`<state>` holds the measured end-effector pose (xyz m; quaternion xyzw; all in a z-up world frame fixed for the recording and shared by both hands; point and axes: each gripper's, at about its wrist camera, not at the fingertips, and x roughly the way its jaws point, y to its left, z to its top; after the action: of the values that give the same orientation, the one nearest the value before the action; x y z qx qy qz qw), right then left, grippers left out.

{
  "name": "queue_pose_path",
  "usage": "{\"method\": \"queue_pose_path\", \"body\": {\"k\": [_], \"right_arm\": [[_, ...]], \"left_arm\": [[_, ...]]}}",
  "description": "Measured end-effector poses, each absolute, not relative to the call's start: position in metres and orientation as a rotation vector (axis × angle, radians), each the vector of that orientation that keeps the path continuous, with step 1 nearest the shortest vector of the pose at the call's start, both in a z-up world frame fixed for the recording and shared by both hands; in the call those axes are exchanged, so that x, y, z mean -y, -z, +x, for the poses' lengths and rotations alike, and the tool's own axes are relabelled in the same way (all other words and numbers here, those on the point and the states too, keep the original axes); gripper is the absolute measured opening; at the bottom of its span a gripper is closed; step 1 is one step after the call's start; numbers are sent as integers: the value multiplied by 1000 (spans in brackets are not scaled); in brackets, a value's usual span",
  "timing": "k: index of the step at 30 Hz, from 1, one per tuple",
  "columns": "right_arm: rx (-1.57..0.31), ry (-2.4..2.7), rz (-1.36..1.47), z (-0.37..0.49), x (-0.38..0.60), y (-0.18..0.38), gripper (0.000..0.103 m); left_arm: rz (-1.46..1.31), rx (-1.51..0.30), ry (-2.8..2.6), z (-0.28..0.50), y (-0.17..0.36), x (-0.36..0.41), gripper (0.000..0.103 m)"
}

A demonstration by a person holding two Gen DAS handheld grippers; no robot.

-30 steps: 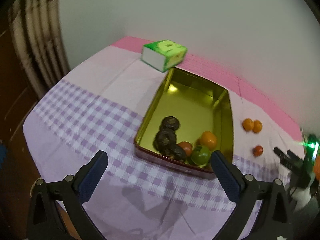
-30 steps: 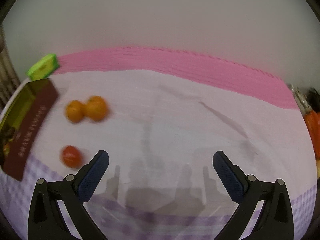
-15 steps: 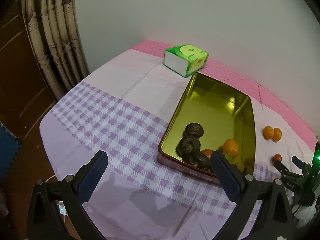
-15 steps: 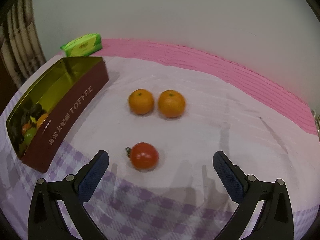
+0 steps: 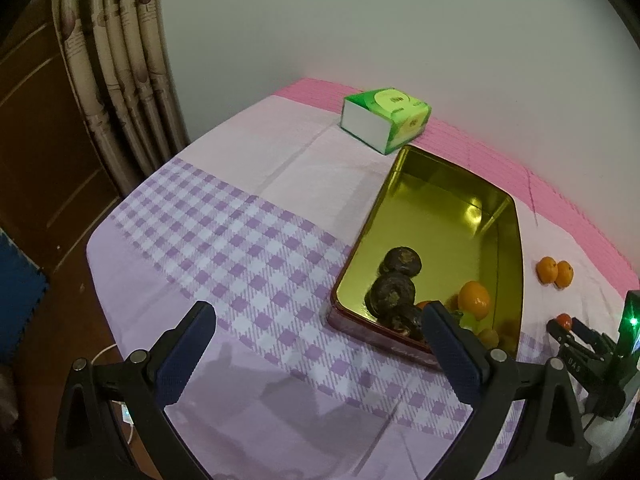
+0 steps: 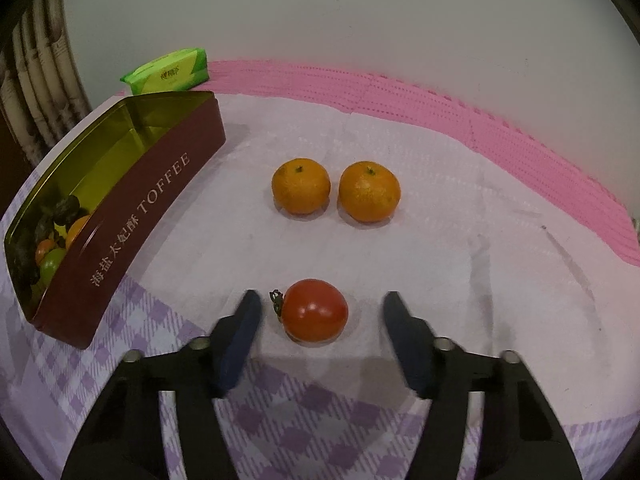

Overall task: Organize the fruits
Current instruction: 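Close the right tool on the red tomato, then carry the red tomato into the tin and open the right tool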

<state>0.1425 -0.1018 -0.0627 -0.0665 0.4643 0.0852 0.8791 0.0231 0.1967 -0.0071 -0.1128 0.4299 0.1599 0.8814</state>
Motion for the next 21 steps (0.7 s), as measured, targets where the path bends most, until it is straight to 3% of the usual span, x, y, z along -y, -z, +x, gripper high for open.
{"method": "queue_pose_path", "body": {"k": [4, 6, 21], "right_arm": [[-970, -175, -129, 144, 102, 65, 48], [-971, -178, -130, 144, 100, 64, 34], [-928, -256, -133, 139, 74, 36, 33]], "left_arm": [[-236, -893, -345, 23, 7, -199, 102], [-236, -898, -347, 23, 8, -199, 102], [-296, -901, -392, 22, 11, -214, 102]]}}
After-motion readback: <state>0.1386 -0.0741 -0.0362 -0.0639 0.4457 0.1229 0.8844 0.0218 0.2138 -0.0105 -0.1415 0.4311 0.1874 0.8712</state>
